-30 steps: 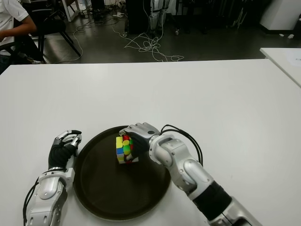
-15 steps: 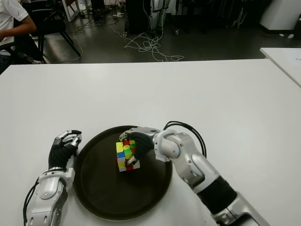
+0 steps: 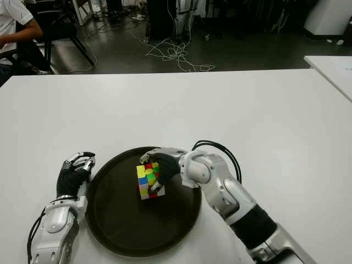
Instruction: Pick up the Rubik's Cube and put it in the plate
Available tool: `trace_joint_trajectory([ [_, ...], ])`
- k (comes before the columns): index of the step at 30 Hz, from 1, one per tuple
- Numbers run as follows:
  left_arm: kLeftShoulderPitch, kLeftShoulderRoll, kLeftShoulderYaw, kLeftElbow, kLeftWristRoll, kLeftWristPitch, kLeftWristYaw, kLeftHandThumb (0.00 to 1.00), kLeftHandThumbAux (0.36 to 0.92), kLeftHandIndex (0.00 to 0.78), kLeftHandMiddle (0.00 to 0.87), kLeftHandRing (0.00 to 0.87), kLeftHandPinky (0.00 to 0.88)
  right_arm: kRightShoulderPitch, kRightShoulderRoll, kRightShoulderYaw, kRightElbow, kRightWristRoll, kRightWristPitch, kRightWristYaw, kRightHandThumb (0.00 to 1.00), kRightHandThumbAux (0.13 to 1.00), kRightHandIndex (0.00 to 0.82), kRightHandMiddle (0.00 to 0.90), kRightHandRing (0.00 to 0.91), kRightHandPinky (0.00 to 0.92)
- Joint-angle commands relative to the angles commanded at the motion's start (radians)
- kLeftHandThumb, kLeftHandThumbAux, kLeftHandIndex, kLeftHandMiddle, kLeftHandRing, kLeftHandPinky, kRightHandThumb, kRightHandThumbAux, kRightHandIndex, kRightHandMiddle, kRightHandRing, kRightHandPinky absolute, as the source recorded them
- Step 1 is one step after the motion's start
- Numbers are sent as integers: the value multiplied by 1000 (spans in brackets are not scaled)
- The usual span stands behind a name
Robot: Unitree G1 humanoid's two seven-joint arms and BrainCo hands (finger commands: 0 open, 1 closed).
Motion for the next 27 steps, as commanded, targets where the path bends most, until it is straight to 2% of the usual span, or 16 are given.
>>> trace_joint_trajectory([
  [5,-1,5,-1,7,4,-10,-1,709,705,444,796,808,790,-8,-1,-3,9,13,-2,8,0,895,64,103,75,43],
  [10,2,2,-1,3,-3,-12,-4,708,705,443,797,807,789,-13,-14,-4,16,11,-42,-5,0,903,77,116,94,62],
  [17,1,4,2,2,-6,-2,-6,707,705,443,798,810,794,-20,-14,-1,7,1,-30,6,0,906,85,124,108,70],
  [23,-1,4,6,7,-8,-2,-7,708,705,443,798,809,793,-8,14,17,51,-30,-23,-50,0,918,89,122,105,77],
  [27,-1,3,7,8,-8,-3,-6,708,705,443,799,810,793,5,19,8,41,-30,-27,-79,0,924,90,125,109,83],
])
